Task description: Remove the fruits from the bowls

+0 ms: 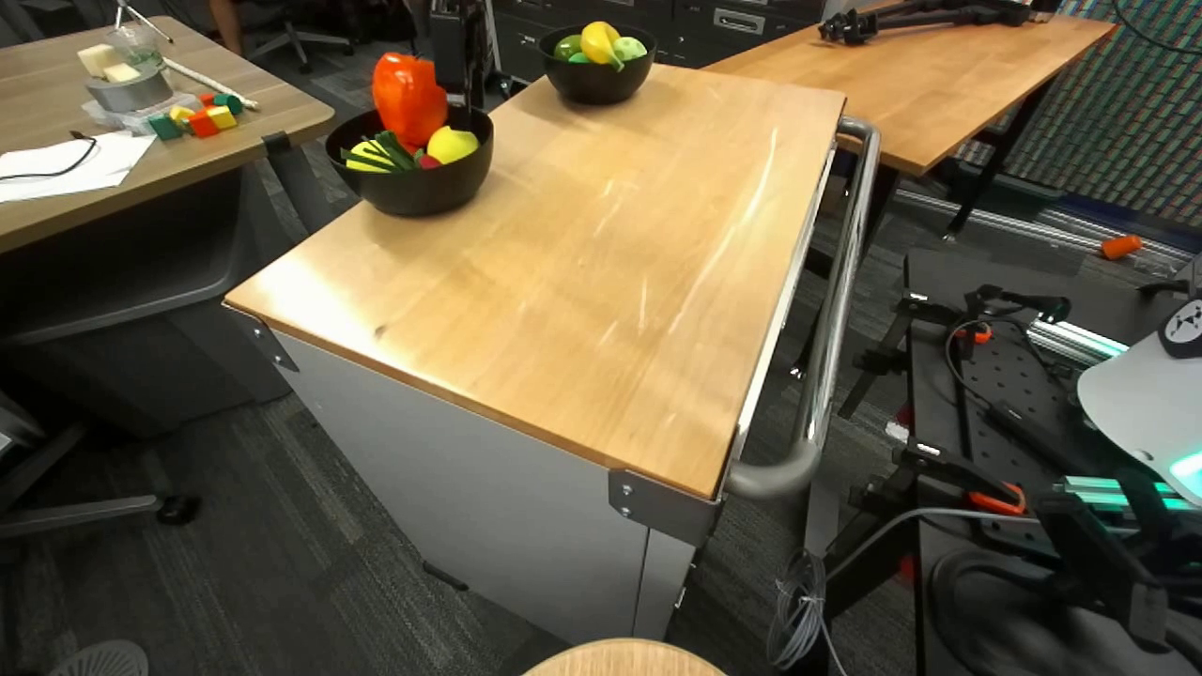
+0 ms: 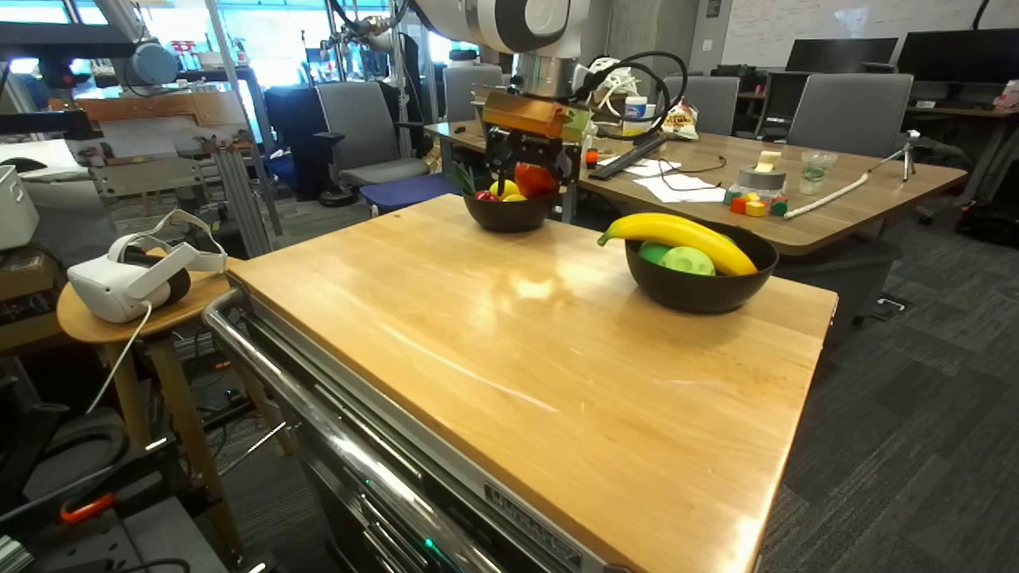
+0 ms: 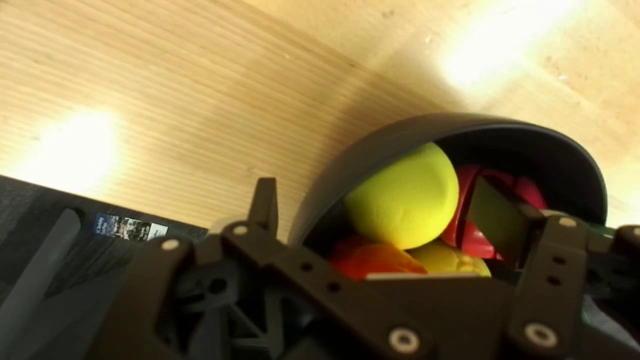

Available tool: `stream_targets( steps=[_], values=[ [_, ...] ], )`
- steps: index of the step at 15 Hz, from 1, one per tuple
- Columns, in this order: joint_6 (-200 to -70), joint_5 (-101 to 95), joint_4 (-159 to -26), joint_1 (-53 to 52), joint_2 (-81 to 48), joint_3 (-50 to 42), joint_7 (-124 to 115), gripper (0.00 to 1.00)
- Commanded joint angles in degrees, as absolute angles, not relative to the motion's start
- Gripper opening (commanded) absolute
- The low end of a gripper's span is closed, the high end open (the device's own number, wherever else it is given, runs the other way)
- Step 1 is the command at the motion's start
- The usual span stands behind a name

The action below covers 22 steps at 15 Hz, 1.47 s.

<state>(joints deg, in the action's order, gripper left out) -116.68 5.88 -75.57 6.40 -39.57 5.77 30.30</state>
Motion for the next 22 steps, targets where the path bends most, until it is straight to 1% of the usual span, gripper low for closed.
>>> stream_targets(
  steps=[1, 3, 4, 7, 9, 11, 12, 18, 19, 20, 21, 22],
  values=[
    [-114.8, 4.3, -75.3, 6.1, -39.9, 5.5, 29.8, 0.66],
    [-114.7, 4.0, -75.9, 6.2, -39.9, 5.4, 29.8, 0.48],
    [-114.6, 3.9, -76.2, 6.2, -39.8, 5.4, 29.8, 0.42],
    [-114.2, 3.3, -77.4, 6.3, -39.4, 5.0, 29.9, 0.18],
    [-114.1, 2.7, -78.7, 6.4, -38.7, 4.6, 29.9, 0.05],
    [-113.9, 1.9, -80.5, 6.7, -37.5, 4.0, 29.8, 0.00],
    [-113.6, 1.9, -81.2, 6.9, -36.7, 3.8, 29.7, 0.04],
    [-113.0, 0.8, -84.4, 7.5, -33.6, 2.2, 29.6, 0.05],
    [-113.1, 0.5, -84.8, 7.5, -33.3, 2.1, 29.6, 0.09],
    [-113.0, 0.3, -85.1, 7.4, -33.3, 2.2, 29.7, 0.33],
    [-112.9, 0.0, -85.3, 7.4, -33.2, 2.3, 29.8, 0.33],
    [-112.7, -0.1, -85.2, 7.3, -33.1, 2.4, 29.9, 0.38]
  ],
)
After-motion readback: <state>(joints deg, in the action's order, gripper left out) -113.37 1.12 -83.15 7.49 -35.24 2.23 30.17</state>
